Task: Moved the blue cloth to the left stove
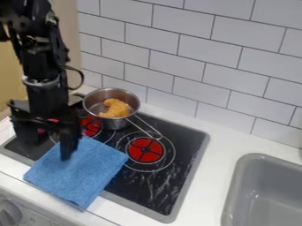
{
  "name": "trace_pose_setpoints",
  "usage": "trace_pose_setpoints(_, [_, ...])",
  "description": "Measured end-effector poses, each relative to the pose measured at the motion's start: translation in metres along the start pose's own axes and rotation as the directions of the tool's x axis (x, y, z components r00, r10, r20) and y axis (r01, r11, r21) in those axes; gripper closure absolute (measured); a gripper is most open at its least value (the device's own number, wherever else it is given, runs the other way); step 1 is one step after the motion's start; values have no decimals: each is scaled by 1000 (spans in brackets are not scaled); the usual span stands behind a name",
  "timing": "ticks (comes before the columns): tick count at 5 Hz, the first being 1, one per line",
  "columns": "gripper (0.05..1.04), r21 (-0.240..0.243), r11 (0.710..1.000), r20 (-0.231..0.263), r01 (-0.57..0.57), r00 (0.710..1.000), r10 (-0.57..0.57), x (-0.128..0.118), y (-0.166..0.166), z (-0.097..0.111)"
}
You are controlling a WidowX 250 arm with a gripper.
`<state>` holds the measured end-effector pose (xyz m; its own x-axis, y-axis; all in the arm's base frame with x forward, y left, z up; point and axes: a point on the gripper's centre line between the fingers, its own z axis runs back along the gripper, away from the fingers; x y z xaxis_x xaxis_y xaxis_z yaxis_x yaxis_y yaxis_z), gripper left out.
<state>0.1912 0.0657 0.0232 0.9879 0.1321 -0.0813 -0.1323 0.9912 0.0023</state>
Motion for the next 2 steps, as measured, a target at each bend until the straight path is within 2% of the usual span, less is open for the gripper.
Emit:
trace_pose_setpoints(1, [83, -20, 999, 51, 33, 998, -32, 2, -6, -7])
trace_pose_setpoints(2, [83, 12, 999, 59, 34, 998, -35, 5, -10, -10])
